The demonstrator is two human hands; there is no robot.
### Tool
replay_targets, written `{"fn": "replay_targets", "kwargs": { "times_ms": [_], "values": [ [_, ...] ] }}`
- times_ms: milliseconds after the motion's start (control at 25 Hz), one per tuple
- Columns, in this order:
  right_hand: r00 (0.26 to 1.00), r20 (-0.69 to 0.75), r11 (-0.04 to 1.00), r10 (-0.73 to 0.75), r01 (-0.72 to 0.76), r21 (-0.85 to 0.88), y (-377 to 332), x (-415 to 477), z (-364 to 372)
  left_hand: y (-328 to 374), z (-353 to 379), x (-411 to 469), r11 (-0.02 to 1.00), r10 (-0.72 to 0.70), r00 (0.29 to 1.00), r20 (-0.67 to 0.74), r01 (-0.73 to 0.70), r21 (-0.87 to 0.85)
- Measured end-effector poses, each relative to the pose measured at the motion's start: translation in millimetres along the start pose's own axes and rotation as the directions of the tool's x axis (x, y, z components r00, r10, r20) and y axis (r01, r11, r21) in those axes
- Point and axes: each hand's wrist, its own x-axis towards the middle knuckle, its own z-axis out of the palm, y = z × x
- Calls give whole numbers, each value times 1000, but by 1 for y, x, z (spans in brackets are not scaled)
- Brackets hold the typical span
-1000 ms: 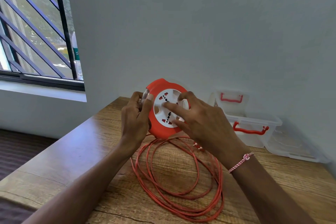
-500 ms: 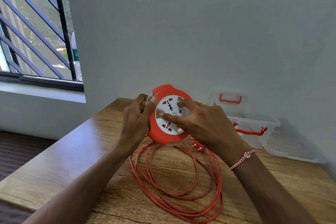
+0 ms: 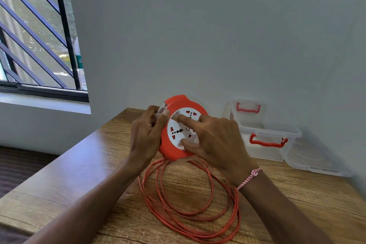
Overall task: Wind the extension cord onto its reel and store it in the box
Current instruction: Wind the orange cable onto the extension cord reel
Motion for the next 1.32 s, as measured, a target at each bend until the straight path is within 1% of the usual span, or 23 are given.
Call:
{"fn": "replay_targets", "kwargs": {
  "times_ms": [80, 160, 240, 320, 360, 400, 440, 480, 520, 600, 640, 720, 800, 880, 960, 1000, 1040, 1080, 1120, 1160, 1200, 1240, 1320],
  "values": [
    [987, -85, 987, 138, -130, 94, -5, 1, 2, 0, 3, -3, 1000, 2, 1000, -24, -2, 10],
    [936, -87, 907, 340, -303, 292, -11, 4, 4, -1, 6, -4, 1000, 4, 1000, -28, -3, 14],
    [854, 36, 750, 519, -475, 460, -16, 4, 9, 0, 7, -5, 999, 24, 999, -29, -23, 22],
    [772, 170, 593, 612, -591, 547, -17, 5, 12, 0, 6, -6, 1000, 13, 1000, -18, -12, 26],
    [768, 192, 589, 610, -602, 539, -16, 5, 11, -1, 6, -5, 1000, -4, 1000, -14, 5, 27],
    [806, 154, 663, 571, -564, 492, -13, 4, 10, -2, 6, -5, 999, -18, 1000, -16, 18, 27],
    [871, 85, 781, 485, -474, 407, -8, 3, 8, -3, 6, -4, 999, -28, 999, -23, 29, 27],
    [936, 18, 889, 352, -340, 305, -2, 1, 5, -4, 5, -4, 999, -38, 999, -33, 39, 29],
    [982, -18, 962, 190, -183, 204, 4, 0, 2, -4, 4, -2, 998, -51, 998, -44, 52, 30],
    [997, 7, 997, -75, 75, 28, 15, -3, -1, -4, 1, 0, 997, -73, 996, -51, 74, 17],
    [989, 21, 988, -143, 144, -55, 17, -3, -1, -4, 0, 0, 997, -81, 996, -46, 82, 12],
    [981, 18, 965, -194, 194, -176, 16, -4, 2, -5, -1, -1, 996, -94, 995, -26, 94, 7],
    [981, -17, 967, -192, 186, -173, 14, -4, 2, -5, 0, -2, 996, -93, 996, -5, 93, -5],
    [990, -30, 985, -136, 132, -113, 11, -3, 0, -3, 2, -3, 998, -65, 998, 1, 65, 4],
    [998, -63, 1000, 3, -4, -14, 4, -2, 0, 0, 4, -5, 999, -33, 999, -4, 33, 17],
    [989, -79, 991, 123, -118, 59, -2, -1, 1, 1, 6, -6, 1000, -23, 1000, -3, 23, 19],
    [961, -59, 952, 271, -259, 162, -8, -1, 3, 1, 7, -7, 1000, -15, 1000, 1, 15, 18],
    [908, -3, 869, 419, -400, 292, -13, 0, 6, 1, 8, -7, 1000, -10, 1000, 6, 10, 16],
    [843, 72, 755, 533, -513, 408, -17, 1, 9, 1, 8, -8, 1000, -12, 1000, 11, 12, 11],
    [794, 134, 662, 593, -576, 479, -18, 1, 11, 0, 8, -8, 1000, -21, 1000, 15, 21, 6],
    [785, 157, 635, 599, -586, 503, -17, 0, 12, 0, 8, -8, 999, -33, 999, 19, 33, 2],
    [819, 130, 685, 559, -544, 484, -15, 0, 11, -1, 7, -8, 999, -46, 999, 19, 46, -2],
    [936, -12, 886, 352, -329, 326, -6, -2, 6, -1, 5, -5, 998, -67, 998, 0, 67, -10]
  ]
}}
